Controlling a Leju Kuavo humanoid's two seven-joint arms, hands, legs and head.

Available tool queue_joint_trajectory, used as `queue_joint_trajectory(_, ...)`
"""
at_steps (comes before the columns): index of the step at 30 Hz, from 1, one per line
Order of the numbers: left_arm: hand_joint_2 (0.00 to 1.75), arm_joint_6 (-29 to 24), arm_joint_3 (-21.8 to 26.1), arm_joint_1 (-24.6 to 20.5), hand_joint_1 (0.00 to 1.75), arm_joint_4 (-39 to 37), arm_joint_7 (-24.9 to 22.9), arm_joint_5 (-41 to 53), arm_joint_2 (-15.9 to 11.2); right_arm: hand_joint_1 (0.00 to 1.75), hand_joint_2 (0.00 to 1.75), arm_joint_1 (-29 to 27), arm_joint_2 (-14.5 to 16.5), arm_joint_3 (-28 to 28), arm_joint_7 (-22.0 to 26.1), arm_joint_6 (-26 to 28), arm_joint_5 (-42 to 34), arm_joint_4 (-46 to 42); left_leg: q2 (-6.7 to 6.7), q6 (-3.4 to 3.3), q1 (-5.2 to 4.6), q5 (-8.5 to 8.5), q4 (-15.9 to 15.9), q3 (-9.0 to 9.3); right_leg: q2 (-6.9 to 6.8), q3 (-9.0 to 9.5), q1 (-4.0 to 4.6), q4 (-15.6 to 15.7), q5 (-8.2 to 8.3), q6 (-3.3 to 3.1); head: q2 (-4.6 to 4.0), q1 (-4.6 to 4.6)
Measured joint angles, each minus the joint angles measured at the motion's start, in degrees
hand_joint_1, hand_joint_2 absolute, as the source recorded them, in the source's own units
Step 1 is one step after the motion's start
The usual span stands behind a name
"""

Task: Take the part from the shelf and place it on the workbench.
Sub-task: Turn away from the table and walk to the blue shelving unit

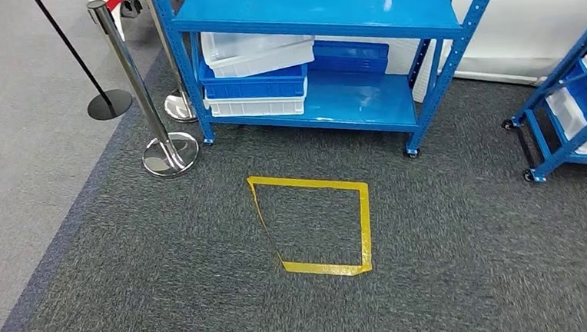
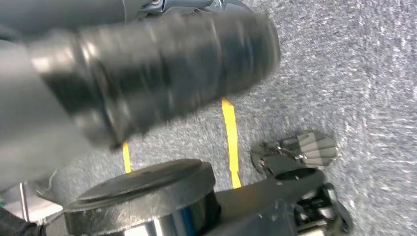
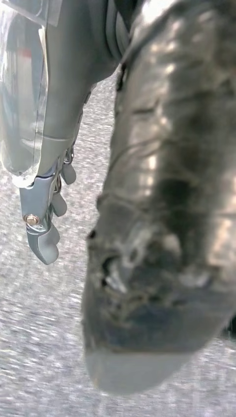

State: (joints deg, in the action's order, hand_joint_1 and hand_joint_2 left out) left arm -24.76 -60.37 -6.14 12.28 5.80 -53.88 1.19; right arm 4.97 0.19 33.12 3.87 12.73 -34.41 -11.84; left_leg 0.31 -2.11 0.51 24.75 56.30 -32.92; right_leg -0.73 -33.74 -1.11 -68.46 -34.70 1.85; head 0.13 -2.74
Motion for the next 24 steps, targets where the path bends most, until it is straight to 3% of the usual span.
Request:
queue_joint_trajectory(1, 1.75, 0.0, 0.0, -0.1, 0.0, 0.0, 0.0, -0.1, 0.0, 0.0, 0.0, -0.1, 0.0, 0.1, -0.1, -0.2, -0.2, 0.0, -0.52, -0.09, -0.01, 0.07, 0.1, 0.01, 0.43, -2.07, 0.0, -3.6, -1.11, 0.1, 0.0, 0.03)
queue_joint_trajectory(2, 1.75, 0.1, 0.1, 0.0, 0.0, 0.0, 0.1, -0.2, 0.0, 0.0, 0.0, -0.2, 0.0, 0.1, -0.2, -0.2, -0.4, 0.0, -1.01, -0.11, -0.02, 0.18, 0.1, 0.07, 0.56, -3.46, -0.03, -5.6, -1.15, 0.21, 0.0, 0.03)
queue_joint_trajectory(3, 1.75, 0.1, 0.1, 0.0, 0.0, 0.0, 0.0, -0.4, -0.1, 0.0, 0.0, -0.2, 0.0, 0.1, -0.3, -0.2, -0.6, 0.0, -1.49, -0.06, 0.0, 0.34, 0.3, 0.17, 0.59, -3.82, -0.09, -5.3, 0.05, 0.29, 0.0, 0.03)
queue_joint_trajectory(4, 1.75, 0.2, 0.2, 0.1, 0.0, 0.0, -0.3, -0.8, -0.1, 0.0, 0.0, -0.3, 0.0, 0.2, -0.3, -0.2, -0.8, 0.0, -1.94, 0.07, 0.05, 0.56, 0.5, 0.3, 0.61, -3.14, -0.2, -2.9, 2.27, 0.34, 0.0, 0.03)
queue_joint_trajectory(6, 1.75, 0.6, 0.4, 0.1, 0.0, 0.0, -1.4, -2.0, -0.1, 0.0, 0.87, -0.3, -0.1, 0.2, -0.3, -0.5, -1.2, 0.0, -2.61, 0.6, 0.02, 1.17, 1.3, 0.32, 1.03, -0.45, -0.38, 4.5, 6.48, 0.33, 0.0, 0.12)
queue_joint_trajectory(8, 1.75, 1.3, 0.8, 0.1, 0.0, 0.0, -2.6, -3.5, -0.3, 0.0, 1.75, -0.2, -0.1, 0.2, -0.2, -1.1, -1.7, 0.0, -2.93, 1.06, -0.18, 1.76, 2.2, -0.07, 1.56, 0.85, -0.45, 8.4, 7.71, -0.04, 0.0, 0.15)
queue_joint_trajectory(12, 1.75, 2.2, 1.7, 0.2, 0.0, 0.0, -3.7, -4.6, -0.9, 0.0, 1.75, -0.2, -0.2, 0.2, 0.3, -2.0, -2.6, 0.0, -3.0, -0.04, -0.22, 1.79, 2.2, -0.22, 1.67, 0.89, -0.18, 8.8, 7.54, -0.67, 0.0, 0.08)
queue_joint_trajectory(18, 1.75, 4.6, 5.6, 1.6, 0.0, 0.0, -4.2, 1.5, -1.3, 0.0, 1.75, -1.2, -0.2, -0.9, -0.1, -3.0, 0.7, 0.0, -2.95, 0.41, -0.06, 1.66, 1.6, 0.28, 1.66, 1.0, 0.07, 8.8, 7.36, -1.37, 0.0, 0.09)
queue_joint_trajectory(24, 1.75, 7.7, 11.7, 3.5, 0.0, 0.1, -4.4, 9.6, -1.3, 0.0, 1.75, -2.8, -0.2, -3.8, -0.4, -4.5, 5.9, -0.6, -2.95, 1.78, 0.11, 1.75, 1.4, 0.37, 1.66, 1.03, 0.2, 8.7, 7.26, -1.53, 0.0, 0.1)
